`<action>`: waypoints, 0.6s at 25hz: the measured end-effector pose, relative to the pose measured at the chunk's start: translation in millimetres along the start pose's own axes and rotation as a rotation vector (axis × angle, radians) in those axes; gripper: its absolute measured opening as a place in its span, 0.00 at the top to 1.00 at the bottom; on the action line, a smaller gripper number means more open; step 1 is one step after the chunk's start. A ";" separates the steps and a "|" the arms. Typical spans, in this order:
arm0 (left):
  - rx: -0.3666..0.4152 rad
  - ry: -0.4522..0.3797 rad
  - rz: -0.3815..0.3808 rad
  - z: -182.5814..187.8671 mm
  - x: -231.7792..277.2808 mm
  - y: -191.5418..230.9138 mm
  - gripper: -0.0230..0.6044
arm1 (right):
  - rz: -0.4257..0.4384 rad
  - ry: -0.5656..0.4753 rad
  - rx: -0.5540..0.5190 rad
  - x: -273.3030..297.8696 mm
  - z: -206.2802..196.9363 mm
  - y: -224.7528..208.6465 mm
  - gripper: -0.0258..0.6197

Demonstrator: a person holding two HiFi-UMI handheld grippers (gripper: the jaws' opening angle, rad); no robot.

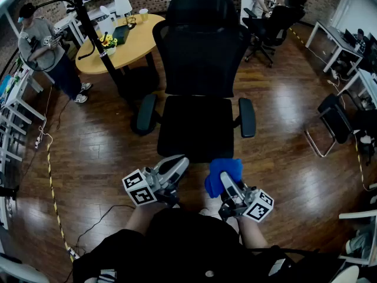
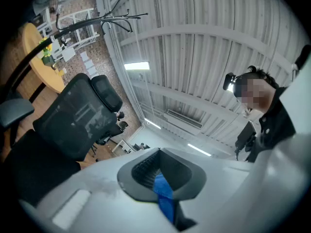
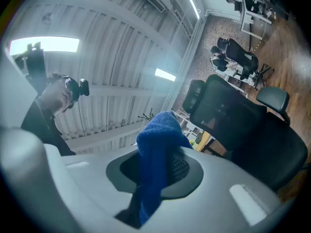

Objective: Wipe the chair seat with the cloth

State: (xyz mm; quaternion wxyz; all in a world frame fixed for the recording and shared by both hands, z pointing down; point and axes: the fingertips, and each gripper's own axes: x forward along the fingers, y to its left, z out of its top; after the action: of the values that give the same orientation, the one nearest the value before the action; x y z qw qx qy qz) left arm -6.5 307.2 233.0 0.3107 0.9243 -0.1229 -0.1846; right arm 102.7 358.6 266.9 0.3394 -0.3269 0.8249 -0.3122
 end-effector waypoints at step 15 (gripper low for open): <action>-0.049 -0.055 0.031 63.0 27.7 142.4 0.98 | -0.163 0.017 -0.053 87.8 35.1 -115.8 0.86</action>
State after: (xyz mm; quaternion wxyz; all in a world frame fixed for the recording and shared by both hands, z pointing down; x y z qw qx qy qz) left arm -23.8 153.7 267.3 0.3325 0.9090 -0.1412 -0.2080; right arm 118.6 213.9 300.9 0.2970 -0.3991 0.8063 -0.3199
